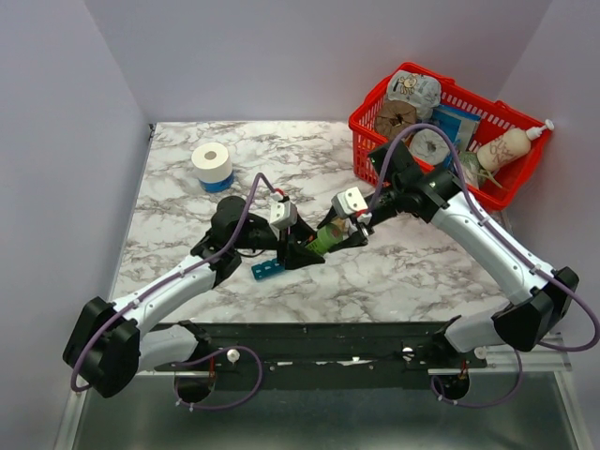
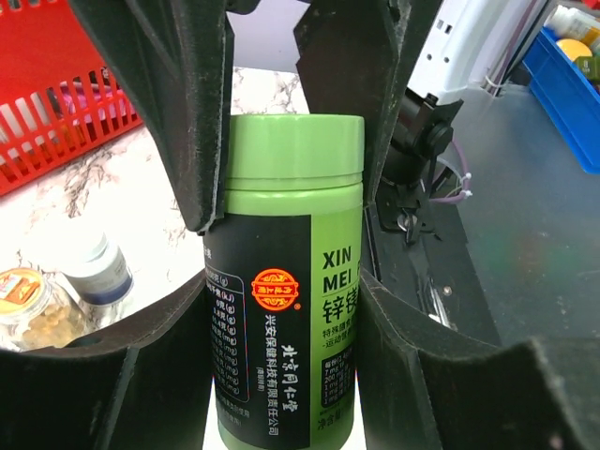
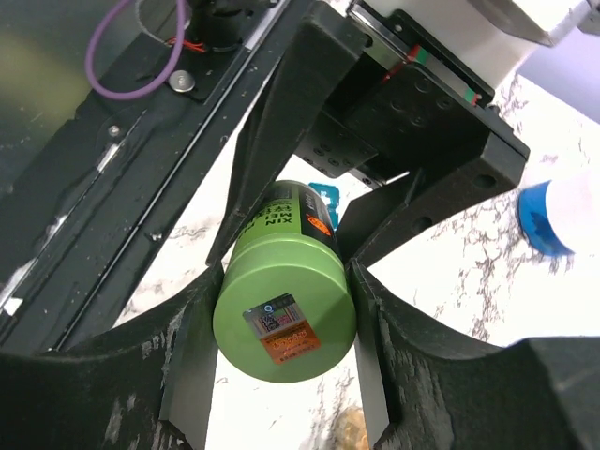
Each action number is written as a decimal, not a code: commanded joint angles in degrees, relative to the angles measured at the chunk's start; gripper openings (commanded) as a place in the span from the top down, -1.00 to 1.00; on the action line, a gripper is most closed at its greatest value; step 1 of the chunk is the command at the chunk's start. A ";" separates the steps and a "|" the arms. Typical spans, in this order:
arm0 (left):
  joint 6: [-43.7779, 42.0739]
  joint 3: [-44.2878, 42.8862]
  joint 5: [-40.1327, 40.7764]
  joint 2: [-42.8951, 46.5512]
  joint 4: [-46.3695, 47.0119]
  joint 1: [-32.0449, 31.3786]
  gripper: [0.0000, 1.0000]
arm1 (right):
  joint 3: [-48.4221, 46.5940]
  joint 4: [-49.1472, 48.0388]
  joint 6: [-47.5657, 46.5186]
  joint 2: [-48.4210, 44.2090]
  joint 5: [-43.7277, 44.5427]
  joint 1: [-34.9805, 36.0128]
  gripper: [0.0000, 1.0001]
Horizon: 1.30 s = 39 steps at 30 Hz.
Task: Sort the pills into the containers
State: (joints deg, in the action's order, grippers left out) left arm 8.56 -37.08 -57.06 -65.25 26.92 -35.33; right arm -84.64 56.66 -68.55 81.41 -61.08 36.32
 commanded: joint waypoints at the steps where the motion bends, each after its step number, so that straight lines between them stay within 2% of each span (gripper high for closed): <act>1: -0.47 -0.01 3.00 0.74 5.44 0.88 0.92 | 2.63 -4.81 9.04 -1.77 4.56 0.25 0.33; 2: -0.65 0.08 4.22 1.26 4.82 1.31 0.43 | 3.16 -5.07 10.01 -1.95 5.17 0.16 0.34; 4: -2.22 0.60 8.18 2.41 1.67 1.75 -0.05 | 5.01 -5.07 12.64 -2.39 8.07 0.25 0.35; 5: -3.62 0.87 9.50 4.33 0.26 2.02 -0.48 | 5.80 -4.90 13.35 -3.18 9.39 0.33 0.36; 7: -10.29 2.10 14.74 7.14 -5.08 2.37 -0.97 | 8.68 -4.63 15.63 -4.14 13.68 -0.10 0.37; 9: -15.38 3.15 19.50 11.89 -8.44 2.55 -0.98 | 11.15 -4.54 16.87 -5.81 15.63 -0.63 0.37; 10: -18.63 4.63 24.75 13.56 -10.63 2.55 -0.97 | 12.38 -4.54 17.92 -6.34 18.60 -1.07 0.38; 14: -26.21 7.28 37.06 21.73 -16.71 2.64 -0.97 | 21.50 -5.94 19.77 -7.84 28.18 -2.82 0.42; 17: -30.86 8.60 41.31 24.29 -21.81 2.72 -0.97 | 26.71 -9.36 20.83 -9.16 37.50 -4.41 0.41; 22: -31.76 11.59 41.50 25.79 -20.95 2.55 -0.97 | 32.08 -11.92 22.32 -9.86 46.91 -7.39 0.35; 28: -35.00 11.59 39.58 23.24 -22.17 2.64 -0.97 | 33.84 -13.25 21.80 -6.09 49.39 -8.10 0.15; 32: -37.73 13.70 39.92 24.47 -21.91 2.37 -0.97 | 33.06 -13.60 22.50 -5.29 48.60 -8.28 -0.47; 35: -41.23 14.93 38.26 25.44 -23.30 1.94 -0.97 | 30.08 -10.63 22.41 -6.43 45.01 -8.37 -0.73; 39: -47.22 16.07 34.56 25.62 -26.82 0.97 -0.97 | 23.15 -5.26 21.54 -7.23 38.85 -8.54 -0.88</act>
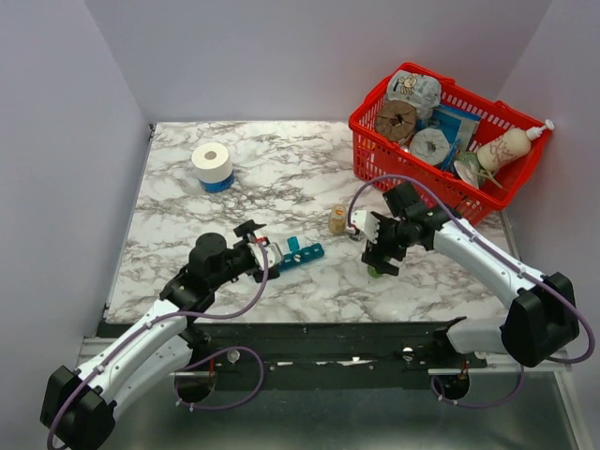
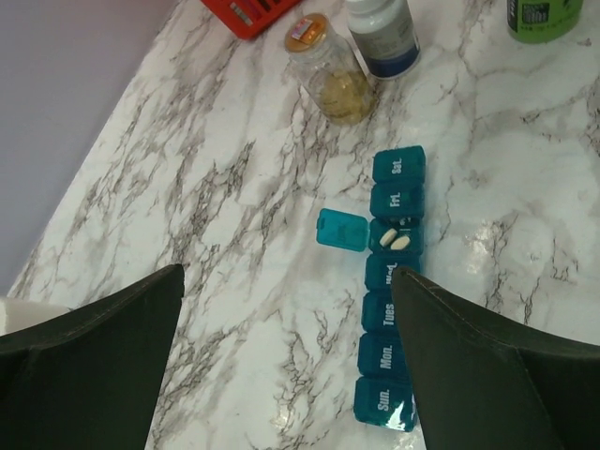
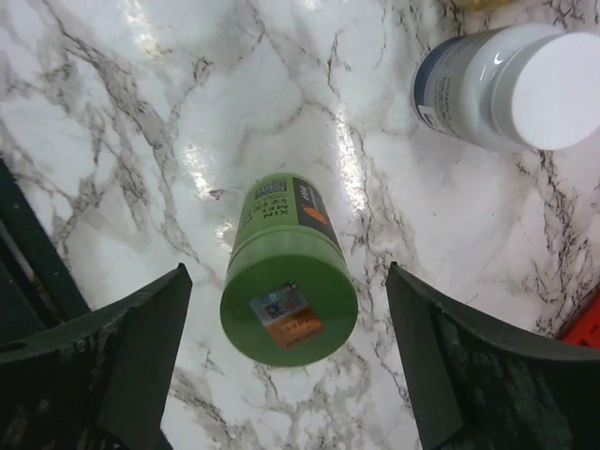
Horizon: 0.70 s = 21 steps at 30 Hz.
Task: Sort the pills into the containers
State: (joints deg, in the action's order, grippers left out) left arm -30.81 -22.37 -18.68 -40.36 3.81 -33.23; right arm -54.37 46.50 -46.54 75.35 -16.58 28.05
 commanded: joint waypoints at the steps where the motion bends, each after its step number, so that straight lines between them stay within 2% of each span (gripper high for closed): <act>1: -8.47 1.45 -3.65 0.63 -4.07 -1.39 -0.97 | -8.55 6.05 -1.61 -0.74 -8.09 -0.19 -0.89; 7: -9.79 1.37 -2.42 -3.66 -6.62 -2.27 -0.97 | -19.61 9.23 -4.35 3.48 -17.67 -0.19 -0.90; 9: -9.71 0.75 -2.85 -7.18 -7.24 -2.27 -0.97 | -22.26 7.65 -1.81 6.90 -21.54 -0.19 -0.87; 13: -10.32 -2.14 -3.47 -13.94 -9.61 -2.19 -0.96 | -27.01 4.04 6.10 13.84 -35.85 0.07 -0.78; 16: -10.67 -3.99 -2.95 -19.22 -11.20 -2.01 -0.87 | -30.00 2.37 9.27 17.98 -38.78 0.60 -0.74; 21: -11.20 -6.10 -1.10 -26.34 -11.20 -1.13 -0.69 | -32.20 -0.53 12.35 21.67 -37.65 0.60 -0.73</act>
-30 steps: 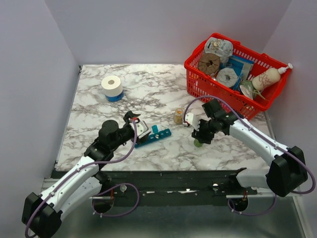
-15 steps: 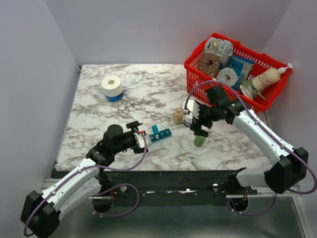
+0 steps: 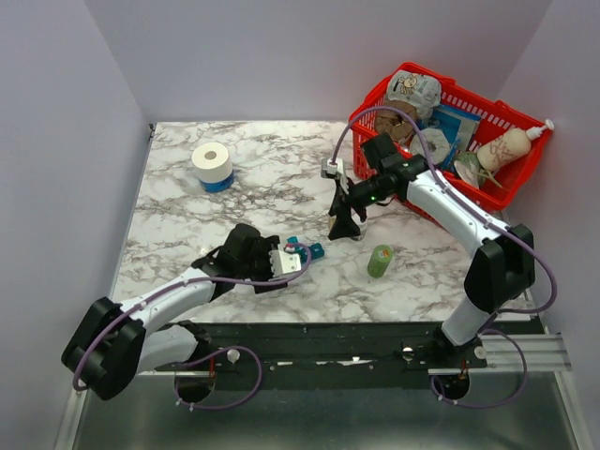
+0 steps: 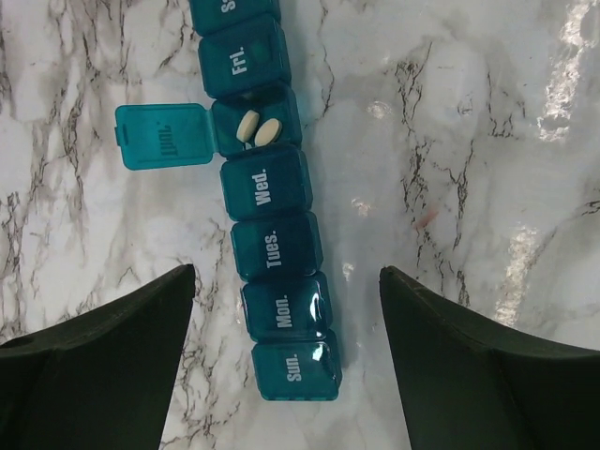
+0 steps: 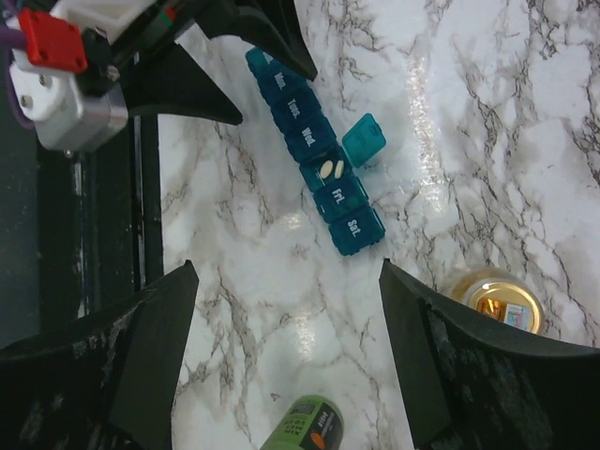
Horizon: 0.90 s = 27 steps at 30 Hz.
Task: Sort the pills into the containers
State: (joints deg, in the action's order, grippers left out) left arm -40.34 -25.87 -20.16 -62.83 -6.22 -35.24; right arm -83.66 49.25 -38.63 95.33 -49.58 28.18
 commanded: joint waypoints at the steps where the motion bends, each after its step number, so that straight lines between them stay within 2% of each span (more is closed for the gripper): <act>1: -1.41 -2.96 0.65 -4.58 -0.99 1.05 -0.68 | -3.00 -3.81 5.14 2.92 -4.39 0.47 -0.73; 4: -1.32 -3.31 1.70 -6.87 -1.16 1.41 -0.60 | -3.26 -7.58 9.70 5.03 -2.90 0.99 -0.66; 10: -0.80 -3.14 3.29 -9.59 -0.99 1.41 -0.50 | -8.53 -10.58 19.64 12.33 2.03 2.75 -0.21; 11: -0.80 -3.22 3.38 -10.46 -1.08 1.41 -0.39 | -10.37 -10.84 21.56 13.21 2.90 3.01 -0.06; 13: -0.71 -3.40 3.72 -11.00 -0.99 1.41 -0.24 | -12.05 -11.20 23.68 15.49 4.22 3.80 0.06; 14: -0.36 -3.40 3.90 -11.26 -0.99 1.41 -0.10 | -13.53 -11.46 24.65 16.20 4.84 4.16 0.16; 18: 0.43 -3.14 4.96 -11.09 -0.20 1.32 0.23 | -16.70 -12.08 26.41 20.41 7.13 6.18 0.34; 20: 0.61 -2.87 5.13 -10.74 0.50 1.41 0.31 | -17.94 -11.90 26.94 23.23 9.05 7.32 0.44; 27: 2.02 -3.31 4.26 -11.35 0.68 1.32 0.53 | -22.60 -10.32 28.00 30.35 14.86 9.34 0.54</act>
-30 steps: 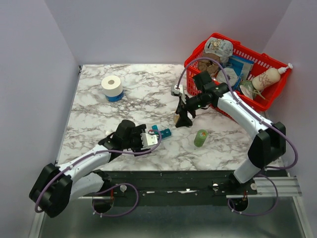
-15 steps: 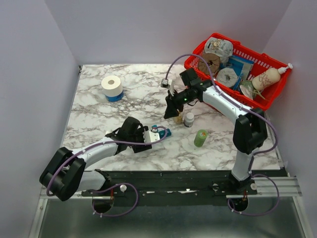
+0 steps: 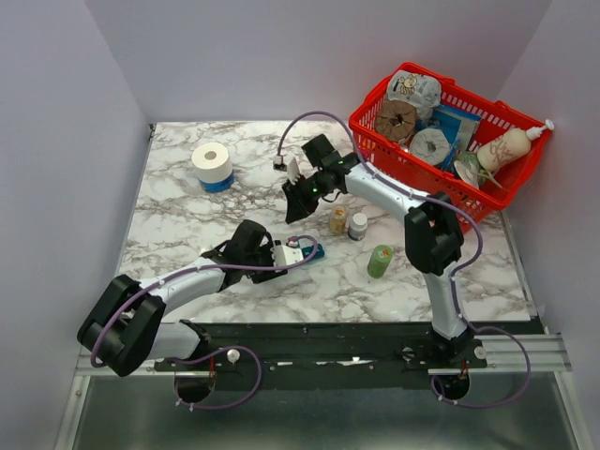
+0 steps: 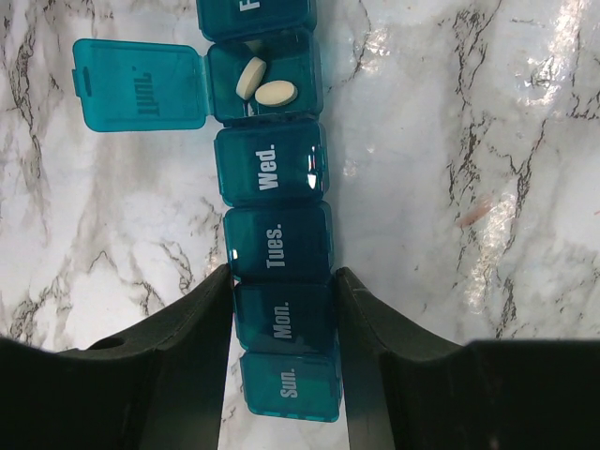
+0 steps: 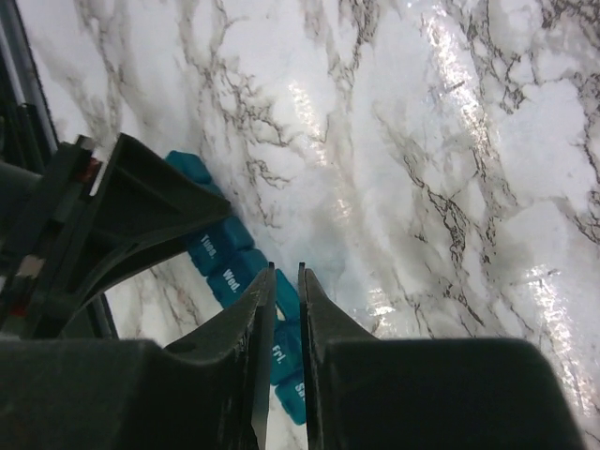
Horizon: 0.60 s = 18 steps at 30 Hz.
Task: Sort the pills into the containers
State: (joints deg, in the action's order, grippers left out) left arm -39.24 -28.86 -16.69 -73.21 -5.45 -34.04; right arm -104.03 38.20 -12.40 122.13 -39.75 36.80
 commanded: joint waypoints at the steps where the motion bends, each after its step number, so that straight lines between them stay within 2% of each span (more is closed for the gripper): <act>1: 1.10 -0.49 0.52 -0.97 -0.08 0.12 0.54 | -2.32 0.65 1.51 3.99 5.55 0.91 0.54; 12: 1.98 -0.85 -0.36 -1.41 0.00 0.12 0.67 | -2.32 1.71 -1.13 7.51 6.96 1.96 0.56; 18: 2.42 -1.02 -0.63 -1.85 0.00 0.20 0.70 | -0.57 3.29 -3.24 5.94 3.80 2.31 0.64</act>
State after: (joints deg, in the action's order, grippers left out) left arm -37.74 -29.23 -16.71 -73.84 -5.08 -33.98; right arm -104.73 39.29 -13.56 128.07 -33.95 38.44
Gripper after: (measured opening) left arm 0.509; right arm 0.195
